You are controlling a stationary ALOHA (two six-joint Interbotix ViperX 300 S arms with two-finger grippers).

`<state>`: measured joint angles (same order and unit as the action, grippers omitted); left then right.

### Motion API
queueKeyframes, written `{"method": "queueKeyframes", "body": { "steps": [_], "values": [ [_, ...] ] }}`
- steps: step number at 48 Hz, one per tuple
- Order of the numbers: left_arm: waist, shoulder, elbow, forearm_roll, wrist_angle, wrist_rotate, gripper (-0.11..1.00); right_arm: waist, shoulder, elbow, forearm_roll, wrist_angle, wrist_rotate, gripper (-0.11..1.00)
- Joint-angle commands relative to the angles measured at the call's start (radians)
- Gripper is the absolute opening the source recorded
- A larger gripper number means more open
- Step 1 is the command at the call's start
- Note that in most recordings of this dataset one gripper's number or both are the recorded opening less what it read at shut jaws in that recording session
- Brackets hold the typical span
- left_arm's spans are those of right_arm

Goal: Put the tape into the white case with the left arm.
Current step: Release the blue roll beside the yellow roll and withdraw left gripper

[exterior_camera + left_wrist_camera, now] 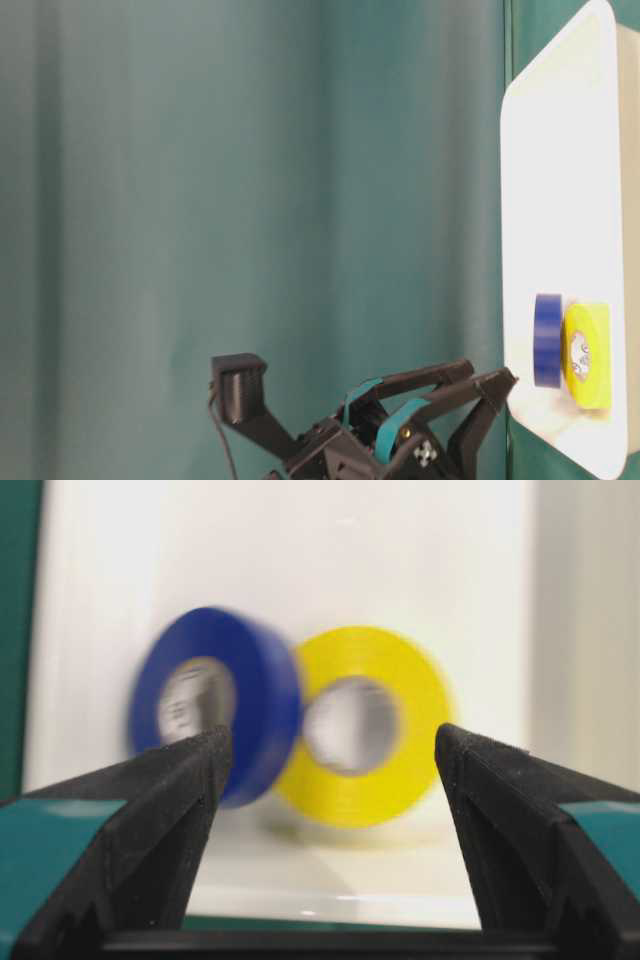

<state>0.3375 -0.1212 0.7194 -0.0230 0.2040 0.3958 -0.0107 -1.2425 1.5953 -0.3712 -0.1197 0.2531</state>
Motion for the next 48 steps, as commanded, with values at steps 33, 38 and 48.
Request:
{"method": "queueKeyframes", "body": {
  "steps": [33,38,48],
  "values": [
    [-0.334,-0.199,0.106,-0.003,-0.005,-0.143,0.82,-0.002,0.006,0.003,-0.005,-0.008,0.002,-0.09],
    [-0.362,-0.216,0.124,-0.003,-0.006,-0.146,0.82,-0.002,0.006,0.003,-0.005,-0.008,0.002,-0.09],
    [-0.399,-0.256,0.161,-0.003,-0.011,-0.147,0.82,-0.002,0.008,0.003,-0.005,-0.008,0.002,-0.09]
  ]
}}
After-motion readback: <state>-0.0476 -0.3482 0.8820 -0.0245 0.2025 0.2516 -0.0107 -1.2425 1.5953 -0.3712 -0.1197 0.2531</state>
